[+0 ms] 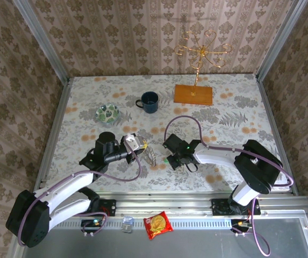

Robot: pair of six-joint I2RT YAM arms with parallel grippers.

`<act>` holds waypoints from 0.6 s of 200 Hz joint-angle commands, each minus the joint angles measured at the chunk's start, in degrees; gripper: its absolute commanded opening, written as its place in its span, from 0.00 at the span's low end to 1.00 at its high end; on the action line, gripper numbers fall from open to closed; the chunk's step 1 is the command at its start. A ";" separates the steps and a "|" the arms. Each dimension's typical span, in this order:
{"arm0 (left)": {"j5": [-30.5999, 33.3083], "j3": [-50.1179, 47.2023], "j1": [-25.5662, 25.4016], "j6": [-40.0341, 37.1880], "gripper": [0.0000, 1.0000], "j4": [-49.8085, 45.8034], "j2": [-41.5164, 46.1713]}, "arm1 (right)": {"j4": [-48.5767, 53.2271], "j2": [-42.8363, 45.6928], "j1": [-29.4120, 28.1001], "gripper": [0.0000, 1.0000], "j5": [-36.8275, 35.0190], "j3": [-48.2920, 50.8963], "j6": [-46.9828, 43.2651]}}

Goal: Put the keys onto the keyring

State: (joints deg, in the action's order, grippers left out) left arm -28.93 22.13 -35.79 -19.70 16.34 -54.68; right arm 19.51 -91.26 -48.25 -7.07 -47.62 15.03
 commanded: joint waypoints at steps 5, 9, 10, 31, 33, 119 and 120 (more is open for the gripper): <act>-1.00 -0.12 -0.60 1.46 0.00 2.67 1.22 | 0.55 5.26 0.24 0.00 -0.71 0.19 -1.45; -1.04 -0.14 -0.64 1.58 0.00 2.67 1.27 | 0.26 6.07 0.12 0.00 -0.67 0.38 -1.79; -1.04 -0.11 -0.66 1.59 0.00 2.66 1.34 | 0.22 6.26 0.10 0.00 -0.62 0.40 -1.81; -1.22 -0.06 -0.76 1.94 0.00 2.23 1.78 | -2.05 10.93 0.20 0.00 1.03 2.09 -4.28; -1.22 -0.07 -0.77 1.97 0.00 2.26 1.84 | -2.35 11.06 0.18 0.00 1.25 2.26 -4.58; -2.60 2.25 -3.38 8.78 0.00 -1.86 2.41 | -12.08 27.24 0.29 0.00 17.26 7.89 -23.20; -2.61 2.28 -3.40 8.83 0.00 -1.98 2.44 | -12.15 27.35 0.28 0.00 17.35 7.89 -23.38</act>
State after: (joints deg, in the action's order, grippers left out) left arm -29.50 22.13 -38.24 -14.22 15.59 -53.60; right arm 10.74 -66.41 -48.14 4.32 -40.53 -1.19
